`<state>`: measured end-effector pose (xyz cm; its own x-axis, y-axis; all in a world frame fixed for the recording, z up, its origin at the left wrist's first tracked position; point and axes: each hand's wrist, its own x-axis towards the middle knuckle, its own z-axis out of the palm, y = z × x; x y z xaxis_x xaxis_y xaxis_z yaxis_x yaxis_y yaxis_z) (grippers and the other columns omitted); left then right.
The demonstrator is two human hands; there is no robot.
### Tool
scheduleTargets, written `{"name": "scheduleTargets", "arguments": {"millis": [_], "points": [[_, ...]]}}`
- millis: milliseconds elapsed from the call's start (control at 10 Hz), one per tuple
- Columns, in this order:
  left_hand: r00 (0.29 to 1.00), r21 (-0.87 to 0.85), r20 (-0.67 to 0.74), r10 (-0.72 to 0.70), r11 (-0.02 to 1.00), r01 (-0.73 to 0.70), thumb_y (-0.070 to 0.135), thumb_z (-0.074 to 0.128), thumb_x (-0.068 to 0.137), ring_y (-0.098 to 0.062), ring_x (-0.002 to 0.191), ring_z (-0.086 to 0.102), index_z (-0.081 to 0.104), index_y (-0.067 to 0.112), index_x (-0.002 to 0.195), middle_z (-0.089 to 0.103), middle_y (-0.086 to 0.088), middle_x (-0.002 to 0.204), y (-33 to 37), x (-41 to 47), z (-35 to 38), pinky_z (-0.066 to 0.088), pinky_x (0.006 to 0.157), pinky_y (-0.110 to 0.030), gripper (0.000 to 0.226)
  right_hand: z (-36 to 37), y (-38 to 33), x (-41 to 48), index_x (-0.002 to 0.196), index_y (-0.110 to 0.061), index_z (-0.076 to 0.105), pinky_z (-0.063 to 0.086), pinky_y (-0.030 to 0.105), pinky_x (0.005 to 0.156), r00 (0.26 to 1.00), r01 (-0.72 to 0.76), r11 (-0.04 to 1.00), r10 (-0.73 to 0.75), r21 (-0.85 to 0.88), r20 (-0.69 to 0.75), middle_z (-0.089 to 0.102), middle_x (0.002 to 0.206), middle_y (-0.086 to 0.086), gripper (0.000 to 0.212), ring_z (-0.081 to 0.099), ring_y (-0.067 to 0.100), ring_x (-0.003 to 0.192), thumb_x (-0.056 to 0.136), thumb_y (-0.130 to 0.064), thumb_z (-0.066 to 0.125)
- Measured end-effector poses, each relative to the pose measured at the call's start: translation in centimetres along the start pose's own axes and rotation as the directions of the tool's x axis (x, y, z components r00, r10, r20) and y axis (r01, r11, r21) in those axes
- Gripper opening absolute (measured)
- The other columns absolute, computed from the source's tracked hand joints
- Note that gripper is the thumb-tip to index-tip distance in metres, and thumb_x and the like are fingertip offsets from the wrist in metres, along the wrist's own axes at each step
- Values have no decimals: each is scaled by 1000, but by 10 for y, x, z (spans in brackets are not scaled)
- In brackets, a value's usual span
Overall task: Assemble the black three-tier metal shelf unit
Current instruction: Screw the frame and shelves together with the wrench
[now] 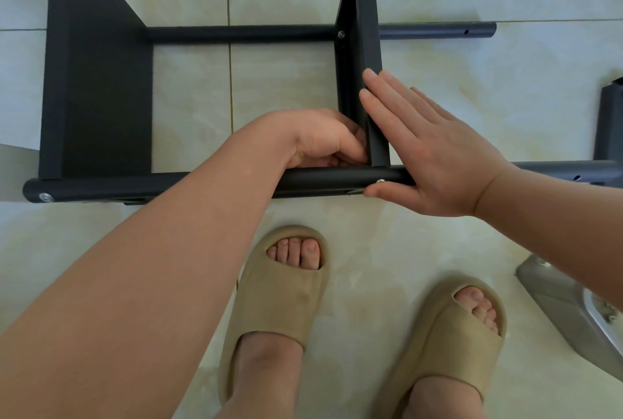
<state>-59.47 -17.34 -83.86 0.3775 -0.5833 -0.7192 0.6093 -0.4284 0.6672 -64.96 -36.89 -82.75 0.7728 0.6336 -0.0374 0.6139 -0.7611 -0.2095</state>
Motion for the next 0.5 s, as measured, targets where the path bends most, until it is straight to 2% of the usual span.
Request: {"name": "scheduleTargets", "arguments": {"millis": [100,300,400,500], "points": [[1000,16,-6,5,1000,-5,-12,53,88,-34,91,62,58,-10,121,58,-25,100,2,-2,1,57,85,-42,33,0,0,0,159,1,15,26,57,120,1000,0,1000,0,1,-1,7,168,16,101,7,32,156,94,-74,35],[1000,-6,-10,3,1000,-3,-13,52,89,-34,90,62,53,-13,126,59,-27,101,4,-5,2,59,76,-37,37,0,0,0,159,1,16,27,58,120,1000,1,1000,-1,6,-5,8,168,16,100,7,32,156,95,-74,33],[1000,-27,8,-31,999,31,-9,52,90,-28,77,67,61,-9,106,66,-21,88,5,-8,3,59,71,-36,19,0,0,0,159,1,15,26,58,120,1000,-1,1000,1,2,-1,7,169,16,100,7,31,156,94,-74,34],[999,-7,-5,-52,999,52,-3,56,90,-20,64,69,67,5,82,70,-9,68,5,-8,3,56,69,-32,15,0,0,0,159,1,15,26,57,121,1000,0,1000,0,1,-4,7,168,16,100,7,31,156,95,-74,34]]}}
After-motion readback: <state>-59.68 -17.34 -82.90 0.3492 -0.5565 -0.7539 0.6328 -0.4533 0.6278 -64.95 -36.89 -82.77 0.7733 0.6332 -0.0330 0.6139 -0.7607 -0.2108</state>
